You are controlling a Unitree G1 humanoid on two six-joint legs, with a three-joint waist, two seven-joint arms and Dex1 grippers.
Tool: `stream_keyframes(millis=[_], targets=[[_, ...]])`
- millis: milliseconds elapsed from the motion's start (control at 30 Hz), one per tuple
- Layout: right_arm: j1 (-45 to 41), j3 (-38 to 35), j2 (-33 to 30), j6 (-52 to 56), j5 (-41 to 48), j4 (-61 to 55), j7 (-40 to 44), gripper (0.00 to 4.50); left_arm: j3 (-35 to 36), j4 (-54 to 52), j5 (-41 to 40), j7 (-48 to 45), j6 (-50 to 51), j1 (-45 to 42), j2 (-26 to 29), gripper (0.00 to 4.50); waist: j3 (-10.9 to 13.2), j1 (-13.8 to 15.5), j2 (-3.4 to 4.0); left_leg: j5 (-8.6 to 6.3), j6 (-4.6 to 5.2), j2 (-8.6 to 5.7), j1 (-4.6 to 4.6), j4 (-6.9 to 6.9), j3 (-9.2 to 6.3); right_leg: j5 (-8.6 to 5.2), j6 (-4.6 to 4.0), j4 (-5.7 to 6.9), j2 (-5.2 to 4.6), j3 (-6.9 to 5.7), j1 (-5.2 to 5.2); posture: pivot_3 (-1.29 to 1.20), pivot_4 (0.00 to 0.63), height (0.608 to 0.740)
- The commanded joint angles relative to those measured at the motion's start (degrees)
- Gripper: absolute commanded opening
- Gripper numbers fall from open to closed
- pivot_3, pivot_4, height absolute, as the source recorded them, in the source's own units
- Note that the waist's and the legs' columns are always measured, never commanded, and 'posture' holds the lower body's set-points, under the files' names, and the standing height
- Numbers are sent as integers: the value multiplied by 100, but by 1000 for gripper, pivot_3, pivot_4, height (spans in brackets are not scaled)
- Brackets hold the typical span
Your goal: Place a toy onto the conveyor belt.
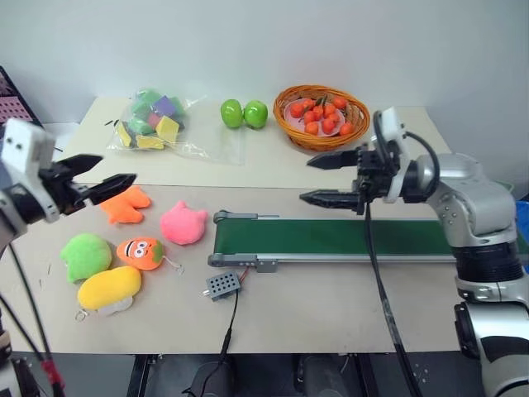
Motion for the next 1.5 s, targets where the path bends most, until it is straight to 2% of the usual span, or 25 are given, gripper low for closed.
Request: stream_keyframes(millis=[33,200,400,600,667,733,900,1167,1500], targets=[[-235,314,10,-66,-102,57,510,4500,689,-214,267,425,-74,329,122,4483,0,18,0,0,0,0,2,0,0,0,0,0,0,0,1,0,150,738],[-572,521,421,-485,-348,588,712,4500,1830,-44,376,1112,225,813,-112,4483,0,-6,0,1,-2,0,5,-4,0,0,-1,3,0,0,-1,0,150,738],[-793,569,563,-709,-524,967,1042,4500,2910,-348,-98,1109,951,1752,-558,4483,0,-42,-1,8,-19,3,10,-12,12,-1,-1,1,1,-1,-6,0,150,738],[-1042,575,662,-921,-710,1296,1256,4500,3749,143,-976,1276,2206,1877,-928,4483,-2,-9,-3,2,-9,6,23,-11,3,1,-4,14,1,-7,3,0,150,738],[-1101,562,664,-943,-741,1345,1289,4500,3952,597,-1128,1432,2536,1793,-1002,4483,-2,-16,-3,3,-9,5,35,-16,5,-1,-6,17,1,-7,9,0,150,738],[-1164,542,648,-956,-779,1372,1289,4500,4561,1477,-1483,1810,2964,1235,-1134,4483,-2,-13,-3,3,-9,6,42,-19,5,-4,-11,24,1,-7,10,0,150,738],[-1217,450,512,-832,-815,1258,1293,4500,4600,2456,-1549,1990,2845,1153,-1381,4483,-9,-47,-14,5,-14,5,50,-19,9,-6,-15,35,1,-9,11,0,150,738],[-1143,315,122,-434,-732,767,1140,4500,3782,3166,-1704,1748,2464,882,-1570,4483,-11,-17,-18,18,-41,7,51,-20,9,-7,-17,44,1,-9,9,0,150,738],[-990,92,-233,63,-643,142,870,4500,3129,4563,-1585,1865,1643,24,-1396,4483,-13,-28,-21,12,-32,7,54,-21,11,-7,-20,51,1,-9,7,0,150,738]])
